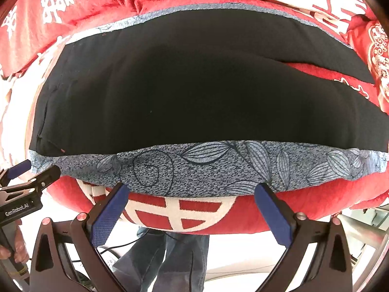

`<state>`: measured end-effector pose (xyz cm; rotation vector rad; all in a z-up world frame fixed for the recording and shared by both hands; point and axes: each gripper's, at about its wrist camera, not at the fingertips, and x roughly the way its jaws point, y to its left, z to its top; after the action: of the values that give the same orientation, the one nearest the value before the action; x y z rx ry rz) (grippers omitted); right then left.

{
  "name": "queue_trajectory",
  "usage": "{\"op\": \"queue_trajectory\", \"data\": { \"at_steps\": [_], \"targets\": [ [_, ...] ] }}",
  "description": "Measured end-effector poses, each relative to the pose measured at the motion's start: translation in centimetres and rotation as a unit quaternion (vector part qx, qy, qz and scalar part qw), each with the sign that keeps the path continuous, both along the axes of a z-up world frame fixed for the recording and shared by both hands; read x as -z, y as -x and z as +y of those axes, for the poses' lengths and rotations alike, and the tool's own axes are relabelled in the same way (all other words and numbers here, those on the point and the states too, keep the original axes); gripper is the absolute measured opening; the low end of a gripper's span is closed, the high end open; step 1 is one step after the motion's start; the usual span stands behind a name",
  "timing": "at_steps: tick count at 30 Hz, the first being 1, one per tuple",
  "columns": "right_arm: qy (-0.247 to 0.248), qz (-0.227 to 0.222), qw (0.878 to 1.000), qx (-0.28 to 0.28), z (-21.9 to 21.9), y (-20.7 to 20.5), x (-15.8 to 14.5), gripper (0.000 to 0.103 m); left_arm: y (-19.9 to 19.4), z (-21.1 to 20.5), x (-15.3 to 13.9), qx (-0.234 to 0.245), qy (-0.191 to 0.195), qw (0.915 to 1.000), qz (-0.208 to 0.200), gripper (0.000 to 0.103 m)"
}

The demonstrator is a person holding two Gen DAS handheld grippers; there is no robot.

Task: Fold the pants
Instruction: 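Move both grippers open over the black trousers toward the grey waistband, then close the right gripper on the grey waistband edge of the trousers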

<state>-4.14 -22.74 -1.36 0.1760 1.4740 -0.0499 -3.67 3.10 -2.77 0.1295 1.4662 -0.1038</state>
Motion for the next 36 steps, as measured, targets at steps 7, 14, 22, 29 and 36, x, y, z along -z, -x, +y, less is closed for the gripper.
{"op": "queue_trajectory", "data": {
  "at_steps": [7,14,22,29,36],
  "targets": [
    [0.002,-0.001,1.000,-0.003,1.1,0.0,0.0,0.103,0.1,1.1,-0.1,-0.003,-0.001,1.0000,-0.005,0.103],
    [0.001,0.003,1.000,-0.008,2.1,-0.6,0.1,0.103,0.2,2.2,0.0,-0.011,0.001,0.9999,-0.005,0.103],
    [-0.006,0.004,1.000,-0.015,3.1,-1.2,0.4,0.103,0.2,3.8,-0.1,-0.017,0.004,0.9998,-0.010,0.103],
    [-0.031,0.003,0.999,-0.017,4.1,-1.2,0.8,0.103,-0.1,6.2,-0.4,-0.021,0.014,0.9994,-0.022,0.103],
    [-0.103,0.006,0.995,0.012,3.9,0.3,2.0,0.103,-0.4,7.8,-0.1,-0.021,0.021,0.9992,-0.027,0.103]
  ]
}}
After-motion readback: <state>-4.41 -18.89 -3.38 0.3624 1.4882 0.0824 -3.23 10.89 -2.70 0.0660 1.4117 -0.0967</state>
